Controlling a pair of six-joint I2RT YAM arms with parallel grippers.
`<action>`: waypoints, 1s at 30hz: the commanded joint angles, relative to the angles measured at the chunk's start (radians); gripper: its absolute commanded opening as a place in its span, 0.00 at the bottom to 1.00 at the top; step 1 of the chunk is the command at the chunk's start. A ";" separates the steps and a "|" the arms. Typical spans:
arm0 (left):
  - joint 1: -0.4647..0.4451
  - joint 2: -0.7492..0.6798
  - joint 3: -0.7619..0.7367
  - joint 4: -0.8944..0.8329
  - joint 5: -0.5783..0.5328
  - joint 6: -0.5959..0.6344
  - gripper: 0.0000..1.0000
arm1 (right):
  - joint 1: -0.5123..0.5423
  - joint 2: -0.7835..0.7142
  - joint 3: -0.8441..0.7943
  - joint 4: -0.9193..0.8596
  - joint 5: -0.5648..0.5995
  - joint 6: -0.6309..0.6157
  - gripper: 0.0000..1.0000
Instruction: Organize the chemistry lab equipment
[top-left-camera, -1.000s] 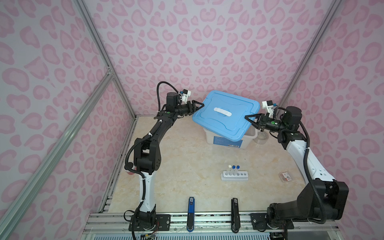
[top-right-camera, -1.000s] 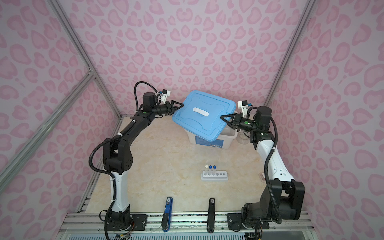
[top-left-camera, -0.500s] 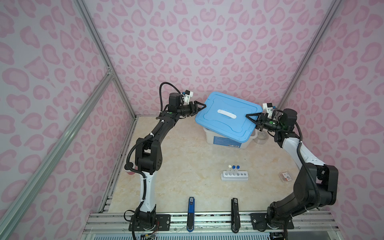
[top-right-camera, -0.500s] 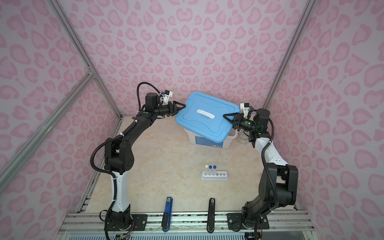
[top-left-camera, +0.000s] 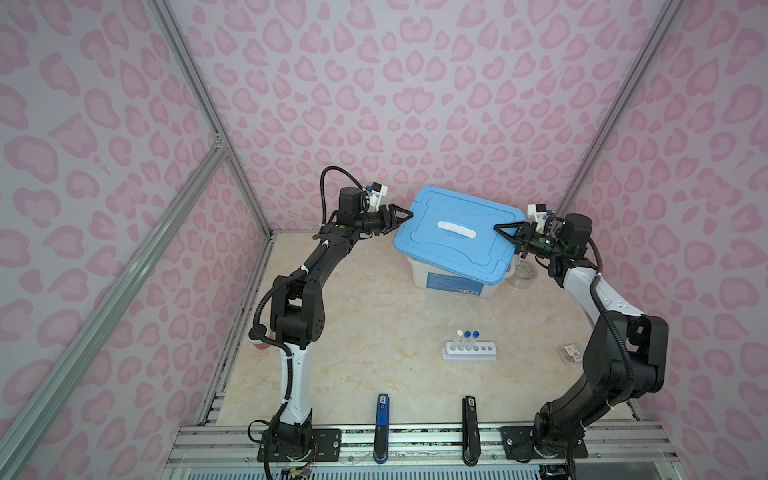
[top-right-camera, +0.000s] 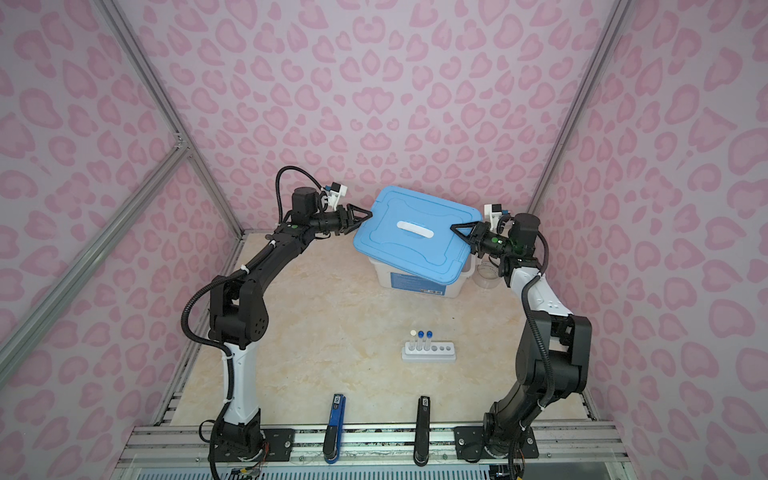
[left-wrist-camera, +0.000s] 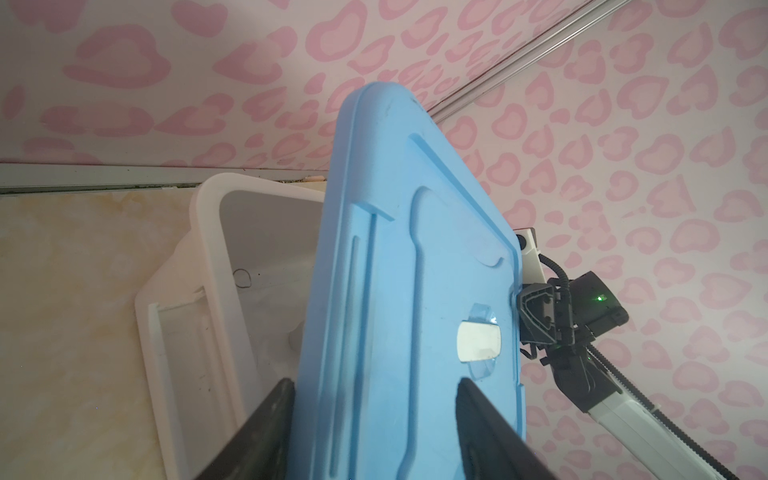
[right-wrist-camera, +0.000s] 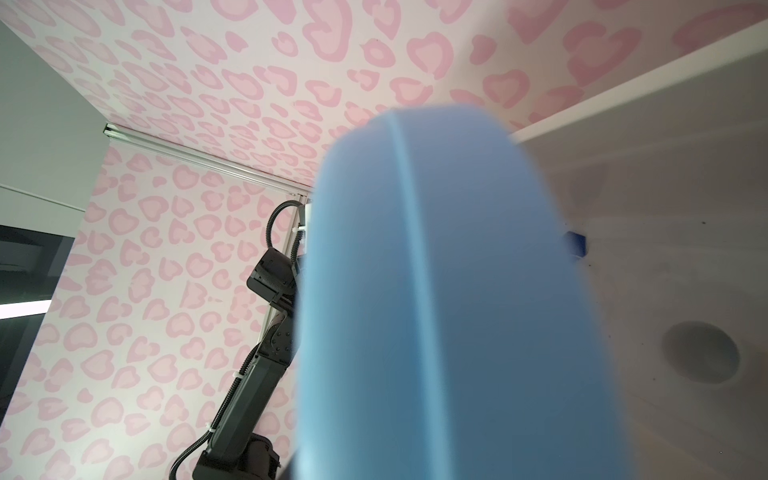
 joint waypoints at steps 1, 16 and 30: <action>0.000 -0.005 0.000 0.000 0.012 0.015 0.63 | -0.010 0.024 0.062 -0.191 0.034 -0.163 0.31; -0.004 -0.011 0.005 -0.023 -0.005 0.028 0.62 | -0.028 0.173 0.238 -0.426 0.136 -0.326 0.26; -0.004 -0.023 -0.002 -0.044 -0.006 0.045 0.62 | -0.062 0.240 0.287 -0.392 0.119 -0.307 0.22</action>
